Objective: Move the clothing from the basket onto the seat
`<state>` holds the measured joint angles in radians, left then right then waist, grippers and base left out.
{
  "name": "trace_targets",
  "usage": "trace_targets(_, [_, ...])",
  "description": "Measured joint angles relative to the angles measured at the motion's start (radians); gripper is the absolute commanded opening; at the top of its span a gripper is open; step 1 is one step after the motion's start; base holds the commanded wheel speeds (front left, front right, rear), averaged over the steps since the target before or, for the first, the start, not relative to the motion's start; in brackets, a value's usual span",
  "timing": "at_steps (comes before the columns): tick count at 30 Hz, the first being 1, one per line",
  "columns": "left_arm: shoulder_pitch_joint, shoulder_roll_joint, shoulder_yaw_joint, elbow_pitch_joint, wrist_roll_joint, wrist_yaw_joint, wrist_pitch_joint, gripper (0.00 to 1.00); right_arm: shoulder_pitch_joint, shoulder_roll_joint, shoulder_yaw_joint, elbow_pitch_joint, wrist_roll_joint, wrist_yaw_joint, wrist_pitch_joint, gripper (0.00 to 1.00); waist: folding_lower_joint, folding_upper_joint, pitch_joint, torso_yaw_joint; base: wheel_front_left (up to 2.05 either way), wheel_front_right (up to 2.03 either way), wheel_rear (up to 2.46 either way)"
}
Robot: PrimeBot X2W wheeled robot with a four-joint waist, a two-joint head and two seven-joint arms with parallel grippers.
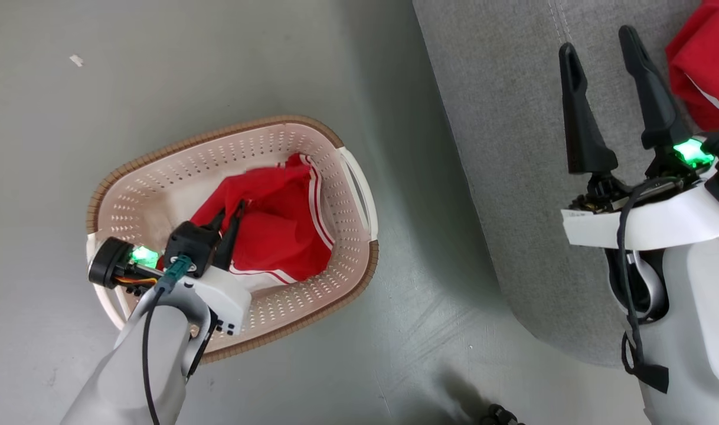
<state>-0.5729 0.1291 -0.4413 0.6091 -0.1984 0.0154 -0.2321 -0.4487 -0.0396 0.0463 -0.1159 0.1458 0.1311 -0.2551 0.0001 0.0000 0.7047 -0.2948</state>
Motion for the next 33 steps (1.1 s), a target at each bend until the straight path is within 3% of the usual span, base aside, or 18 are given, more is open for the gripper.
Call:
trace_targets(15, [-0.013, 0.035, 0.077, -0.188, -0.026, 0.034, -0.017, 0.00, -0.016, -0.002, 0.031, 0.067, -0.087, 0.000, 0.000, 1.00, 0.0000, 0.0000, -0.113, 0.075, 0.00, 0.00, 0.00])
trace_targets(33, [0.031, 0.073, 0.095, -0.338, -0.066, -0.001, -0.016, 0.00, 0.055, -0.005, 0.042, 0.162, -0.159, 0.000, 0.000, 1.00, 0.0000, 0.0000, -0.307, 0.171, 0.00, 0.00, 0.00])
